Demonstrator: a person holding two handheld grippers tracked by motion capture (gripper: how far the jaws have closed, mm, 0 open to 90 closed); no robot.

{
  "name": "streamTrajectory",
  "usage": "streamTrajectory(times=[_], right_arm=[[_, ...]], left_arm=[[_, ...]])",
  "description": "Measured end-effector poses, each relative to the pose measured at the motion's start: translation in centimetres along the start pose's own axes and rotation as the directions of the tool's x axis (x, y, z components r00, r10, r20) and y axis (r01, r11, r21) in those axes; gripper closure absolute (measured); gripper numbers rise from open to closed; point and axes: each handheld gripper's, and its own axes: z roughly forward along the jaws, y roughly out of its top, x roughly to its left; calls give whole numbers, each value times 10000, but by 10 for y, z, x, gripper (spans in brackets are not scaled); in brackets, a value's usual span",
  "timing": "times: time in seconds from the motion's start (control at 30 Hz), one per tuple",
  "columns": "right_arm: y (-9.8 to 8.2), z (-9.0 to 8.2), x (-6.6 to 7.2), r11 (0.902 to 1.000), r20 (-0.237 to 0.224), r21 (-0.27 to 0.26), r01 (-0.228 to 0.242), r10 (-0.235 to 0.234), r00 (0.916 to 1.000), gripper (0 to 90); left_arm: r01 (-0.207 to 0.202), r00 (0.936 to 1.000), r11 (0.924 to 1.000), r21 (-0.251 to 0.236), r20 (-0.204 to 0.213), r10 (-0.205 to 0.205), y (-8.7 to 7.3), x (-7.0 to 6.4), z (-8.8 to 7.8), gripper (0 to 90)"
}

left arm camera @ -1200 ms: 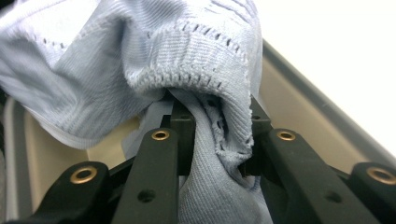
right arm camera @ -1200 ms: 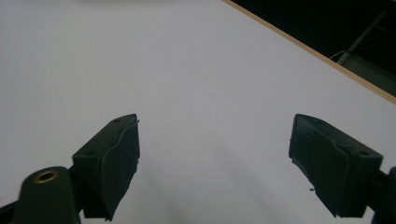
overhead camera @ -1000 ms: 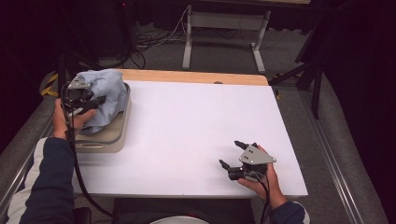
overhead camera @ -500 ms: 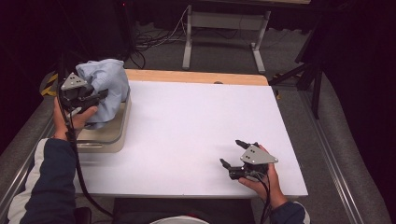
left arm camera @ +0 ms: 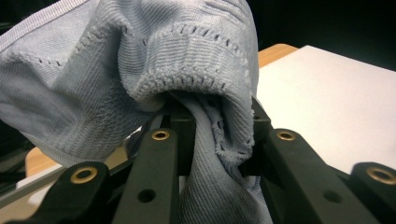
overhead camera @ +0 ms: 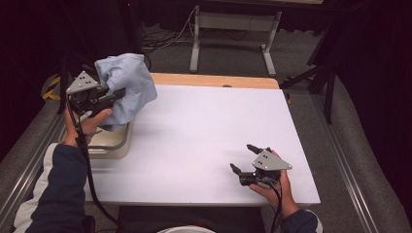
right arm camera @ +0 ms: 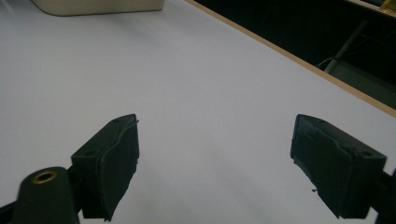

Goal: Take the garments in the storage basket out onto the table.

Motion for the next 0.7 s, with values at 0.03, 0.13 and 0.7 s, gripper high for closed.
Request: streamTrajectory(times=[0.03, 0.13, 0.7], right_arm=[[0, 0, 0, 10000, -8, 2, 16, -16, 10000, 164], [0, -1, 0, 10000, 35, -40, 45, -44, 10000, 163], [1, -3, -1, 9999, 71, -128, 42, -41, 10000, 161]], left_arm=[[-40, 10000, 10000, -65, 80, 41, 1, -3, 1, 734], [-180, 9992, 9997, -152, 348, 185, 5, -12, 5, 734], [-798, 9776, 9957, -480, 1912, 876, 15, -66, 29, 733]])
